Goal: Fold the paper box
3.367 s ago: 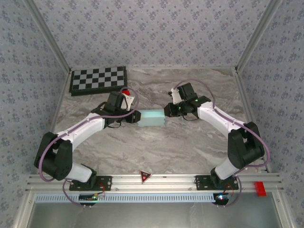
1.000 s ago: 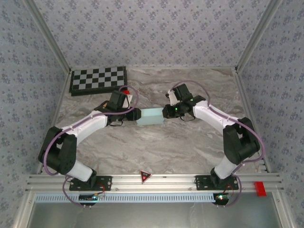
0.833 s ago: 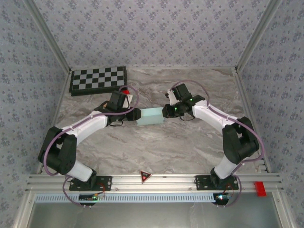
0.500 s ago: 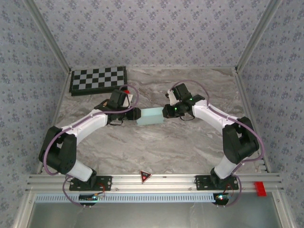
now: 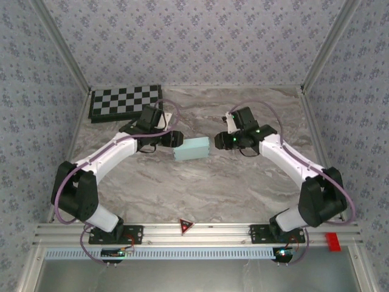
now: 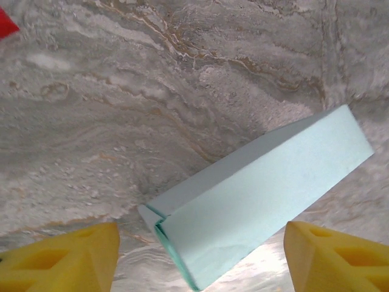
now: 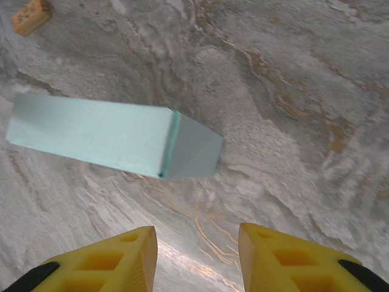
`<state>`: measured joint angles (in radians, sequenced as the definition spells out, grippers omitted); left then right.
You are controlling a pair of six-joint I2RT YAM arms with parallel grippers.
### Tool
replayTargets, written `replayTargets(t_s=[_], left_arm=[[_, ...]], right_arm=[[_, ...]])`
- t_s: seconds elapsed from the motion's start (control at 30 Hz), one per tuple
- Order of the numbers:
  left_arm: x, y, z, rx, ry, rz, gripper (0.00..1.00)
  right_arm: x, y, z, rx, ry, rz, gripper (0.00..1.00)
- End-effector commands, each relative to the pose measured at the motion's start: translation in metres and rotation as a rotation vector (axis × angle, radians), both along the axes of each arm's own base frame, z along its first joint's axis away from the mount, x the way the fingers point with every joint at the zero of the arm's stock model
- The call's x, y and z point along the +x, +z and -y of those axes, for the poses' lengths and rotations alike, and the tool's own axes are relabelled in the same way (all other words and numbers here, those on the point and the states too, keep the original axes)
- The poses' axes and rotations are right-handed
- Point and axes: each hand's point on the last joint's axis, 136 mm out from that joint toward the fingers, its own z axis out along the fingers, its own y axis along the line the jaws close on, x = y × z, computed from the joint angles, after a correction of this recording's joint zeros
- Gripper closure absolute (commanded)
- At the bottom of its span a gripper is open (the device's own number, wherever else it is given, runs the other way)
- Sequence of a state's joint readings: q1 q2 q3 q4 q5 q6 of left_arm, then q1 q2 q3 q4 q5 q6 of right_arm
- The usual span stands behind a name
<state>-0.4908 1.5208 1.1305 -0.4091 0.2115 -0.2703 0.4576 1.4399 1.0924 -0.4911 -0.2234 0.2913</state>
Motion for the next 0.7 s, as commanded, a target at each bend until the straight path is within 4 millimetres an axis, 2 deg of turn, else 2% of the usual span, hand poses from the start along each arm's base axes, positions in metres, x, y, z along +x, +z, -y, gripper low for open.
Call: replayTargets(t_s=[0.0,0.2,0.3,0.4,0.5,0.67], left_arm=[[0.008,0.031,0.003,0.09,-0.135,0.19,0.21],[0.013,0.037,0.023,0.217,-0.409,0.399,0.17],[-0.01,0.029,0.047,0.193,-0.71,0.462,0.17],[-0.007,0.027,0.055,0.21,-0.787,0.51,0.15],[-0.013,0.018,0.061,0.235,-0.904,0.475,0.14],[-0.007,0.003,0.066,0.279,-0.963,0.391,0.15]], right_arm=[[-0.007,-0.009,0.017,-0.042,-0.026,0.036,0.58],[-0.023,-0.018,0.033,-0.044,-0.049,0.073,0.54],[-0.029,-0.022,0.041,-0.05,-0.06,0.076,0.52],[-0.032,-0.024,0.045,-0.053,-0.068,0.078,0.5],[-0.035,-0.025,0.048,-0.053,-0.075,0.075,0.5],[-0.035,-0.022,0.05,-0.047,-0.082,0.085,0.5]])
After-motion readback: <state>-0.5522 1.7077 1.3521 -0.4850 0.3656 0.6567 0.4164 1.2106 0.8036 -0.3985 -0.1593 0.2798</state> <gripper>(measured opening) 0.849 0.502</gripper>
